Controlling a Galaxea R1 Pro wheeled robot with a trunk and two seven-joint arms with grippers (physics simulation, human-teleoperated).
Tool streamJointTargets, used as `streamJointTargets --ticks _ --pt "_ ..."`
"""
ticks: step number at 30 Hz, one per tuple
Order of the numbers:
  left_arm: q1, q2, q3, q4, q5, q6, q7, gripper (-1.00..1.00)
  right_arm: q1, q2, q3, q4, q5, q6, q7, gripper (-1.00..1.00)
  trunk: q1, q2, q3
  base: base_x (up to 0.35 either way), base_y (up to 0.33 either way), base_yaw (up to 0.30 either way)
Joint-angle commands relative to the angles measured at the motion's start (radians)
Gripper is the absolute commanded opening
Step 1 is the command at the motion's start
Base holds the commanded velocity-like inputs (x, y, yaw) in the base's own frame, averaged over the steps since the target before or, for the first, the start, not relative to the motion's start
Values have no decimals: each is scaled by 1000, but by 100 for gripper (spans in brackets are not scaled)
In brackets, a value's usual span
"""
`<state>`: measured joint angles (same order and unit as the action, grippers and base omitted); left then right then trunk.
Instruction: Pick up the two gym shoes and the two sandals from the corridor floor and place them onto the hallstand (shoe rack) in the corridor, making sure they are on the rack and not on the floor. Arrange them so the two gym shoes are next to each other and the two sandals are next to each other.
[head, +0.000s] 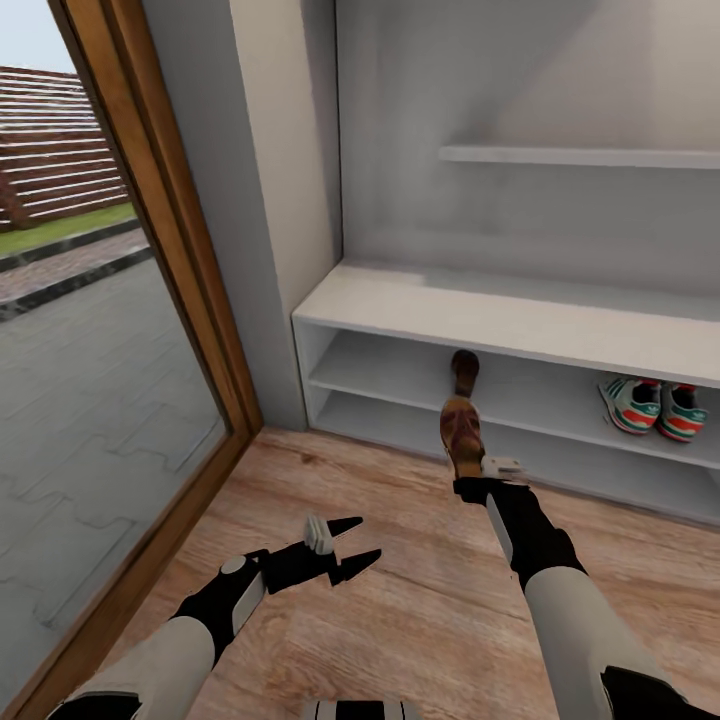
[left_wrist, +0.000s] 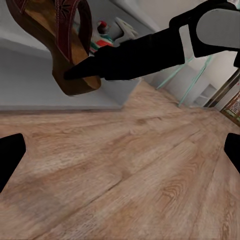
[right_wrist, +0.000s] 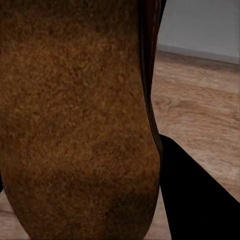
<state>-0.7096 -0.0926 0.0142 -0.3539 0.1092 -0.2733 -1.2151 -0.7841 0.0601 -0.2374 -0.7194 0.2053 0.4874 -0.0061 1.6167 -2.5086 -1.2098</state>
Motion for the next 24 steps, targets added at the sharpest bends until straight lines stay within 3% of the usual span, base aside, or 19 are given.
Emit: streamJointTargets --ticks 1,16,24 --pt "-1 0 1 1 1 -5 -2 100 0 1 -4 -2 6 5 1 -100 0 0 -1 341 0 0" --pt "-1 0 1 1 1 -5 -2 100 0 1 -4 -2 6 6 1 -100 0 0 -1 330 0 0" --pt "-1 -1 1 1 1 -5 -1 100 -1 1 -4 -2 6 5 1 -100 0 0 -1 88 0 0"
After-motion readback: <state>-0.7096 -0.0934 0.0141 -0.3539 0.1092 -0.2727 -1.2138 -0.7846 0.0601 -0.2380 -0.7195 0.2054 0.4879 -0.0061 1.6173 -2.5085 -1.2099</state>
